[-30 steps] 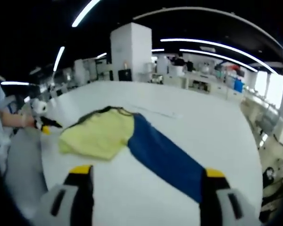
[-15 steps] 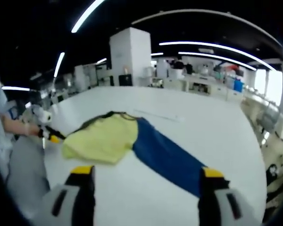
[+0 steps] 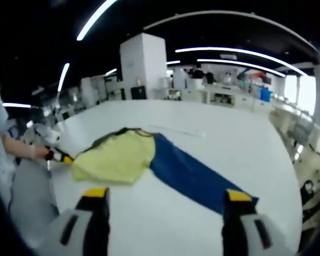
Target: Fold the garment on the visible template until the final outline fits inside the template.
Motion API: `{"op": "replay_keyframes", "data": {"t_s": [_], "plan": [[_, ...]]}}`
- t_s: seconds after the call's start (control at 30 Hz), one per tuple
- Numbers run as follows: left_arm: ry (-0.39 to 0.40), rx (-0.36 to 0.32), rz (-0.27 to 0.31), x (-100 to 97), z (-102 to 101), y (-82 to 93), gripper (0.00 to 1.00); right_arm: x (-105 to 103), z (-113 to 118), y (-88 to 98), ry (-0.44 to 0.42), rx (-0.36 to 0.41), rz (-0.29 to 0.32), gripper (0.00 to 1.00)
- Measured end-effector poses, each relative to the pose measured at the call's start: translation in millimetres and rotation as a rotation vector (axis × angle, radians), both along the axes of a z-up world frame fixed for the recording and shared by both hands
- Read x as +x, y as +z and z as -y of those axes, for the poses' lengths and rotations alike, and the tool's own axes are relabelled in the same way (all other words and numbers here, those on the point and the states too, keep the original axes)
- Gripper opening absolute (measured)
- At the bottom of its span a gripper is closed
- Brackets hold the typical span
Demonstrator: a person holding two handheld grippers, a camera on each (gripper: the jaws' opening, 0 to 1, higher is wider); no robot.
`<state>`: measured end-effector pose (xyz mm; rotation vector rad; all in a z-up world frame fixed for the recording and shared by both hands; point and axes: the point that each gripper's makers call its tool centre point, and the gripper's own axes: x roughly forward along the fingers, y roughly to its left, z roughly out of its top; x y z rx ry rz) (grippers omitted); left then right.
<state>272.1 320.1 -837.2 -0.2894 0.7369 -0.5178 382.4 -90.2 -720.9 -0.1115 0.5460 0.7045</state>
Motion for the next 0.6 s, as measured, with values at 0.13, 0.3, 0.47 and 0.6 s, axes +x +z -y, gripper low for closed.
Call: {"op": "replay_keyframes", "data": {"t_s": [0.13,0.3,0.47,0.6], "plan": [[0.013,-0.014,-0.016,-1.9,2,-0.2,0.02,-3,-3,-0.5,0.002,-0.005,-0.005,0.86],[0.040,-0.045,-0.035,-1.4,-2,4.3,0.00,-10,-9,3.4,0.000,0.001,-0.005,0.86],[0.029,-0.049,-0.036,-3.1,-6,11.2,0.00,-12,-14,6.7,0.000,0.005,-0.005,0.85],[0.014,-0.051,-0.033,-1.3,-11,18.8,0.00,-16,-17,13.3,-0.006,0.005,-0.003,0.85]]}}
